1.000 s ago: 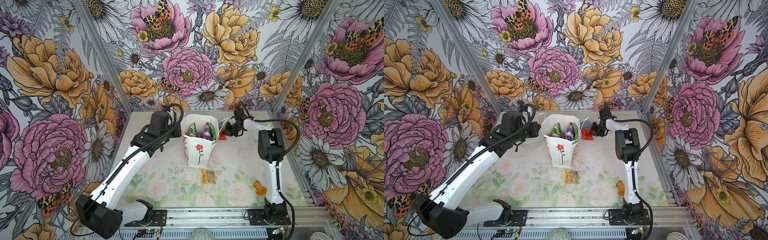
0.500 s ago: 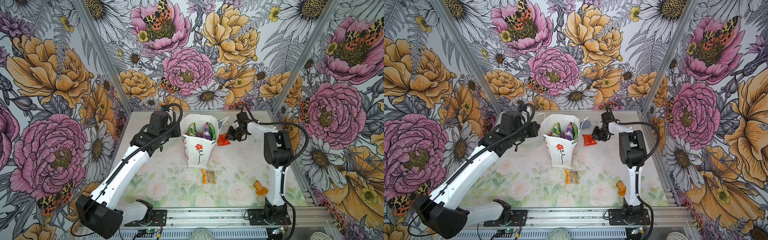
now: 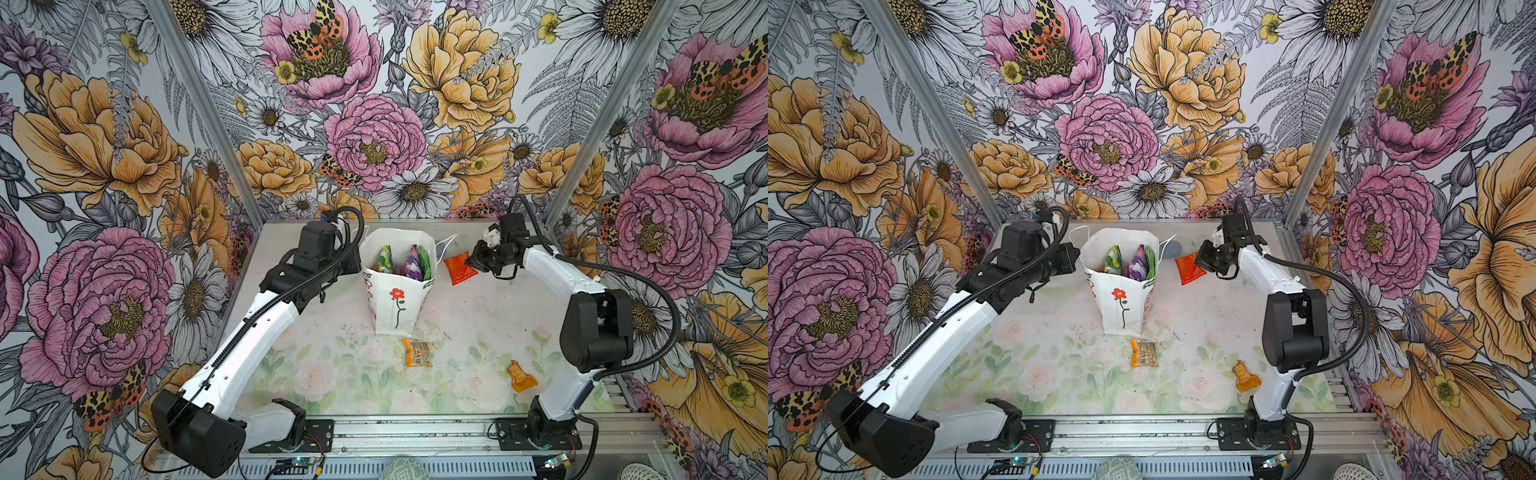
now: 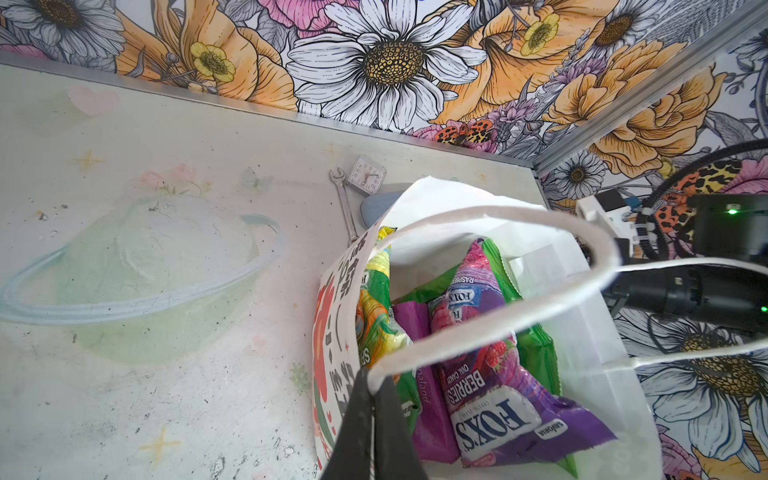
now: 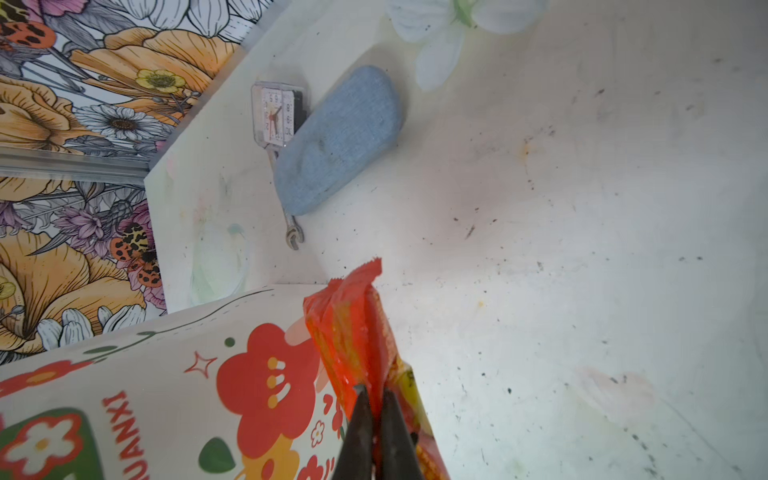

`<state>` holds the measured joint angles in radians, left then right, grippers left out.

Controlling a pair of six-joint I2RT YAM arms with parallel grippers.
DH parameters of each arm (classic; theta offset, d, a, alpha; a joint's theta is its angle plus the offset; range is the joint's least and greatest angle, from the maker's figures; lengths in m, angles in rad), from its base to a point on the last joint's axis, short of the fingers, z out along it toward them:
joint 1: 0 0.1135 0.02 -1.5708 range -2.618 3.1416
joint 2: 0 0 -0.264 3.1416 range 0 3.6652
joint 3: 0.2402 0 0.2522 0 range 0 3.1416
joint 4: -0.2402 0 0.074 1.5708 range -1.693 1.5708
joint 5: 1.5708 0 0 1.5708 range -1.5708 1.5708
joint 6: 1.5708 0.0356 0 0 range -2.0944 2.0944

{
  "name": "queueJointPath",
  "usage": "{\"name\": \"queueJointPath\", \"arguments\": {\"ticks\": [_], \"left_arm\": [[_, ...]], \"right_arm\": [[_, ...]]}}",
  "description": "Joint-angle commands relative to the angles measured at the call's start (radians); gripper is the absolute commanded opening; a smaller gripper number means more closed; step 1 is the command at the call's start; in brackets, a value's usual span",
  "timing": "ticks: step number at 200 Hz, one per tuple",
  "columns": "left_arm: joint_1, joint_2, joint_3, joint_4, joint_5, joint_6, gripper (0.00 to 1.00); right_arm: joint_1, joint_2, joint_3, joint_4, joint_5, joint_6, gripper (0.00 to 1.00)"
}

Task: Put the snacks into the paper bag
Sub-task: 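Lower the right gripper and close it on the red packet, then lift the red packet with the right gripper over the paper bag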

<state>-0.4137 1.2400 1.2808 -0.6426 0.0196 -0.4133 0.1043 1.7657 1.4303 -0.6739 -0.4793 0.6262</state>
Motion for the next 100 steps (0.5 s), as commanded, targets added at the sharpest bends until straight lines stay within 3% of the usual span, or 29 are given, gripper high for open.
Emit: {"name": "queueJointPath", "arguments": {"ticks": [1, 49, 100], "left_arm": [[0.014, -0.027, 0.032, 0.066, -0.012, -0.004, 0.00], [0.015, -0.012, 0.034, 0.065, 0.005, -0.009, 0.00], [0.015, -0.019, 0.035, 0.066, 0.005, -0.008, 0.00]], "right_arm": [[0.005, -0.075, 0.052, -0.063, 0.015, -0.020, 0.00], [0.006, -0.181, 0.165, -0.151, 0.087, -0.024, 0.00], [0.029, -0.188, 0.380, -0.298, 0.139, -0.057, 0.00]]}}
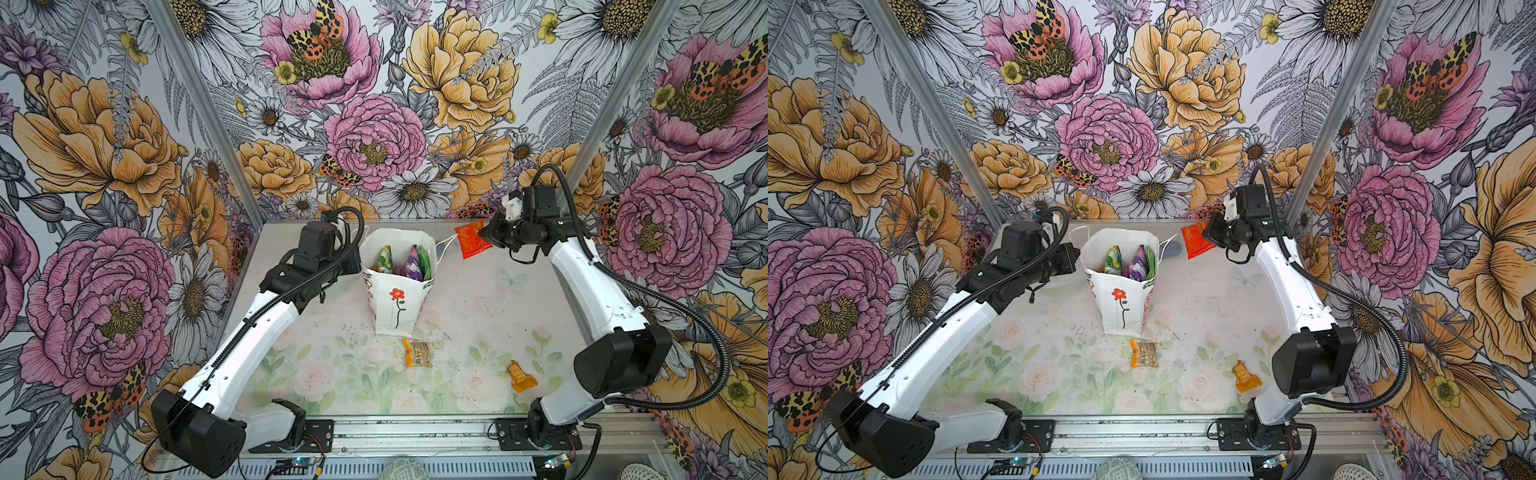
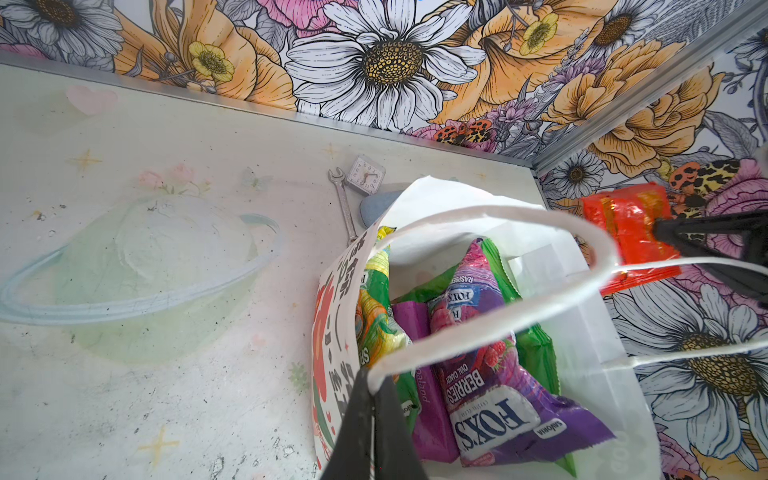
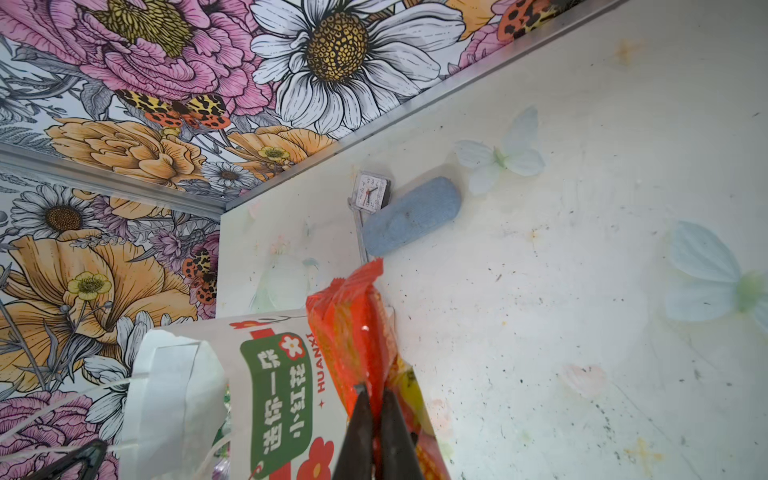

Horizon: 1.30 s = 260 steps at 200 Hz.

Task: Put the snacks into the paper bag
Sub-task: 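Lift the red packet with the right gripper over the paper bag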

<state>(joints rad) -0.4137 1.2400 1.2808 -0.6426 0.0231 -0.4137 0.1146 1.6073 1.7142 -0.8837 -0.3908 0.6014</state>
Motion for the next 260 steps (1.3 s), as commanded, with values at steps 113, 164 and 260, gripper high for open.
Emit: {"name": "queueJointPath", "arguments": {"ticks": [113, 164, 260], "left_arm": [[0.015, -0.017, 0.037, 0.066, 0.013, -0.008, 0.00], [0.015, -0.017, 0.035, 0.066, 0.007, -0.007, 0.00], [0.015, -0.010, 0.037, 0.065, 0.015, -0.010, 0.00]], "right_arm": [[0.201, 0.240, 0.868, -0.428, 0.094, -0.071, 0.00], [0.363, 0.374, 0.985, -0.479, 0.135, -0.087, 0.00], [0.536, 0.453, 0.932, -0.511, 0.278, -0.140, 0.00]]}}
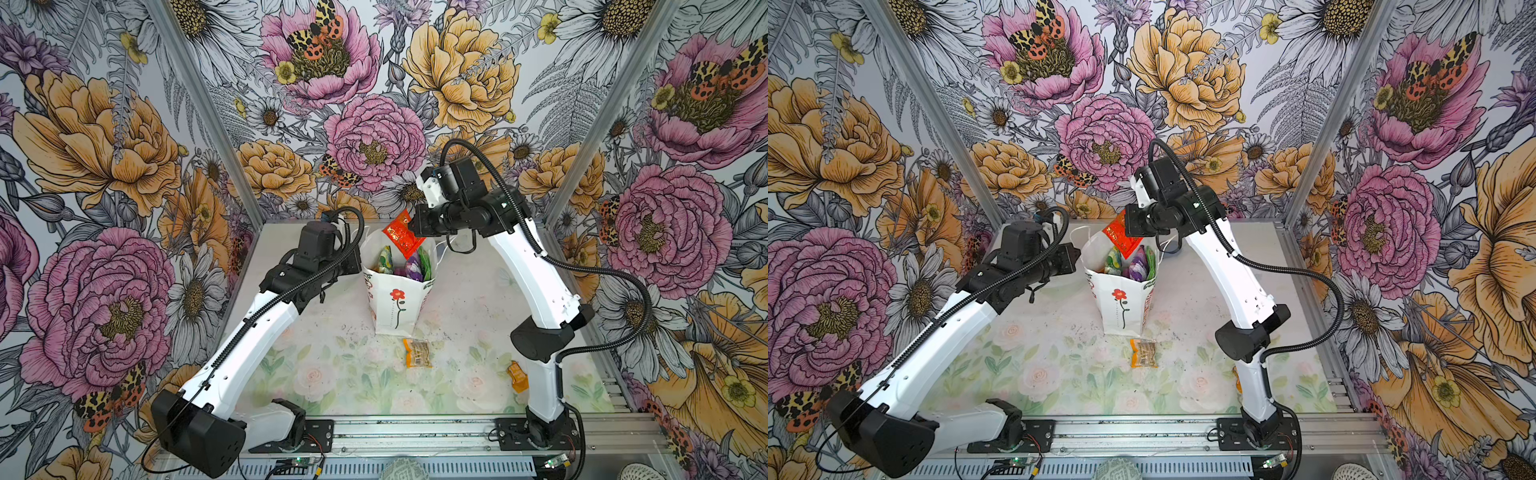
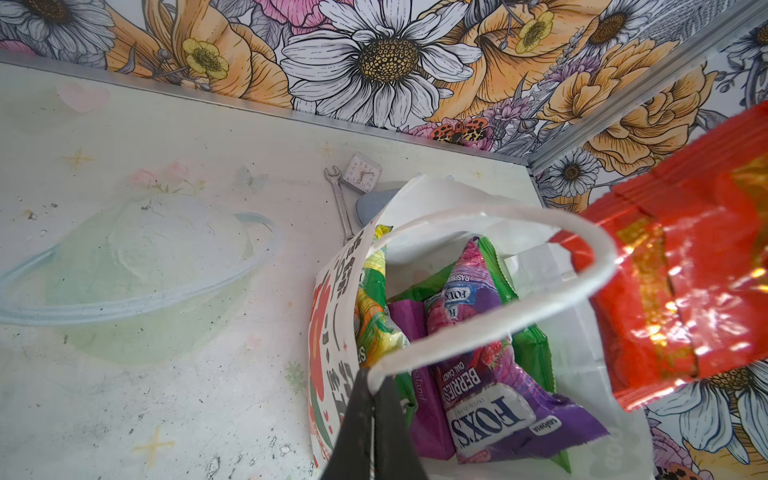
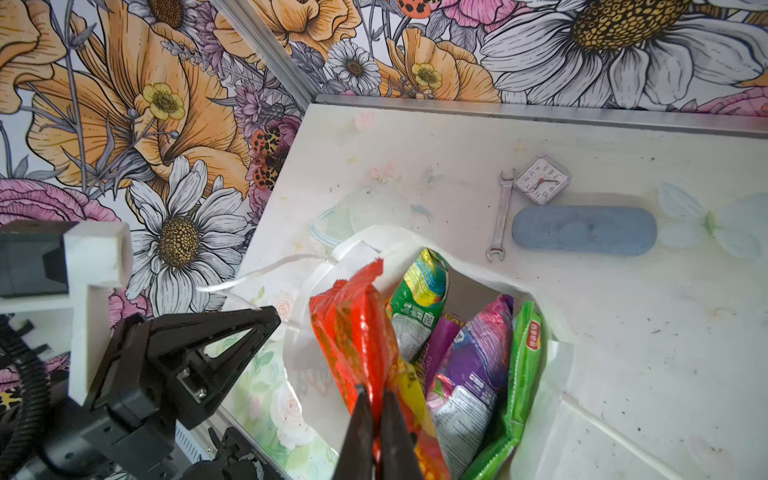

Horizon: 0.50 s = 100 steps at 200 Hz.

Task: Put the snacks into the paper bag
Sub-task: 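Lift the red packet with the right gripper over the paper bag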

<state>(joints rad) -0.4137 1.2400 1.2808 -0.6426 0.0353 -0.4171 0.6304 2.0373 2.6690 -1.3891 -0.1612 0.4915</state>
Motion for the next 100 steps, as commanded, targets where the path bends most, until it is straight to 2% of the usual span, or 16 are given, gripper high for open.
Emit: {"name": "queueJointPath", "arguments": {"ticks": [1, 100], "left_arm": [[0.015, -0.011, 0.037, 0.065, 0.003, -0.007, 0.00], [0.017, -0.011, 0.037, 0.065, 0.005, -0.005, 0.00]], "right_arm": [[0.021, 0.024, -0.025, -0.004, 0.049, -0.032, 0.00], [0.122, 0.104, -0.078, -0.002, 0.027, -0.056, 0.00]]}}
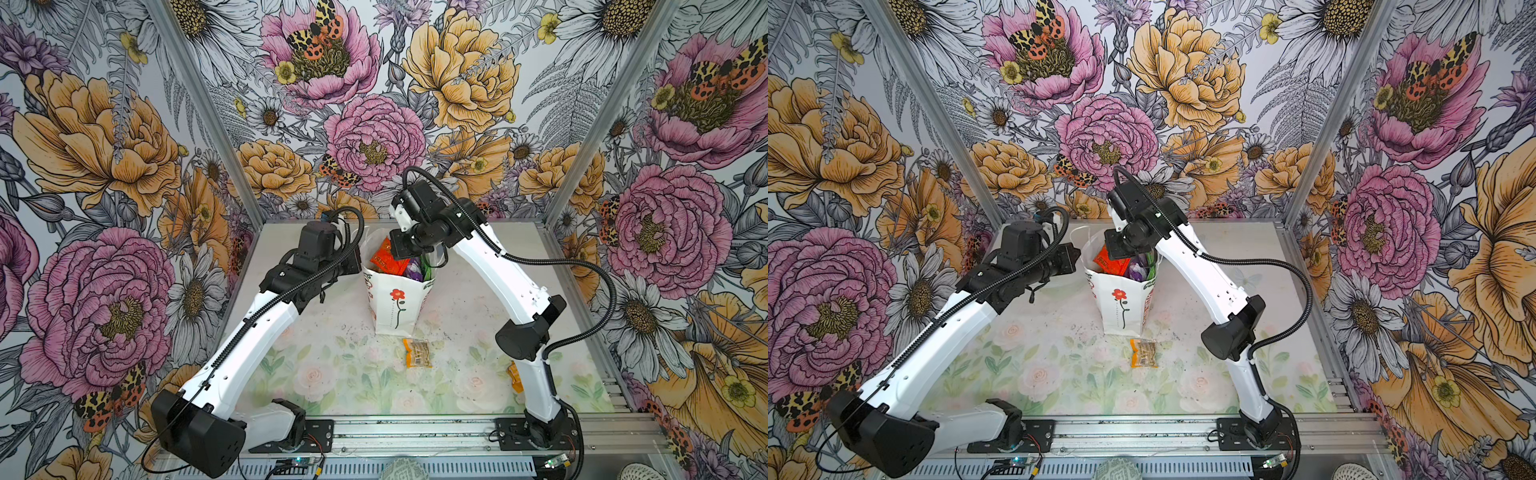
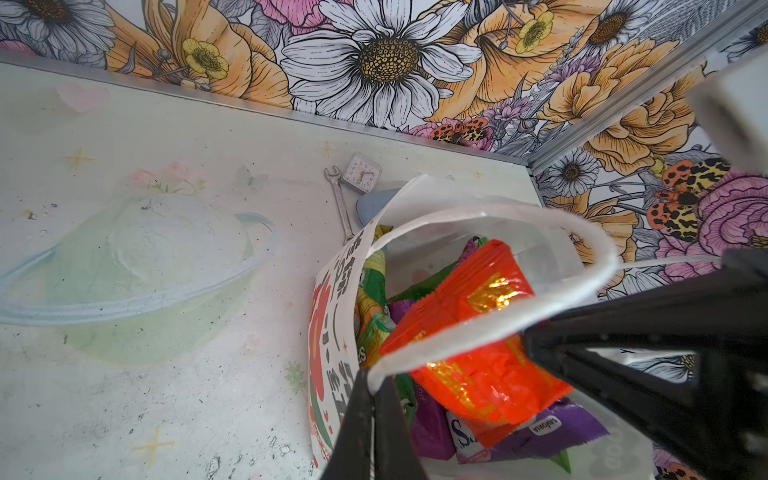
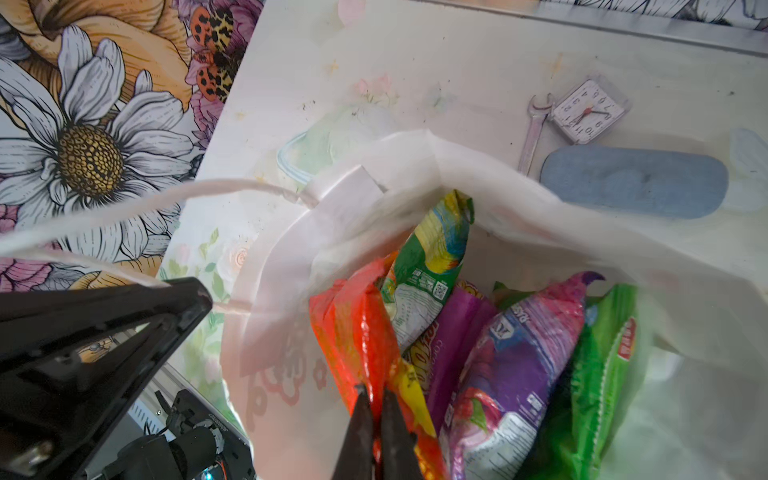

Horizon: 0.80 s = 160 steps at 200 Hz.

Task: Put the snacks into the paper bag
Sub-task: 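Lift the red packet with the right gripper over the paper bag, then lower the red packet into the paper bag and open the right gripper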

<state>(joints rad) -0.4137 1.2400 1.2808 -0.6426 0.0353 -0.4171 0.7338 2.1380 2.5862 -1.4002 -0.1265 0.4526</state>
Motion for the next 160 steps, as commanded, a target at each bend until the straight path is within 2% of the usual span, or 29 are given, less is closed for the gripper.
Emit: {"name": "queueJointPath", "arguments": {"ticks": [1, 146, 160], "left_arm": [[0.017, -0.012, 0.037, 0.065, 0.005, -0.005, 0.00], [0.020, -0.015, 0.037, 0.066, 0.003, -0.005, 0.00], [0.021, -0.017, 0.037, 0.065, 0.005, -0.005, 0.00]], "right_arm": [[0.020, 0.004, 0.004, 0.009, -0.008, -0.018, 0.00], [0.054, 0.077, -0.038, 0.020, -0.029, -0.025, 0.00], [0.054, 0.069, -0.039, 0.021, -0.020, -0.025, 0.09]]}}
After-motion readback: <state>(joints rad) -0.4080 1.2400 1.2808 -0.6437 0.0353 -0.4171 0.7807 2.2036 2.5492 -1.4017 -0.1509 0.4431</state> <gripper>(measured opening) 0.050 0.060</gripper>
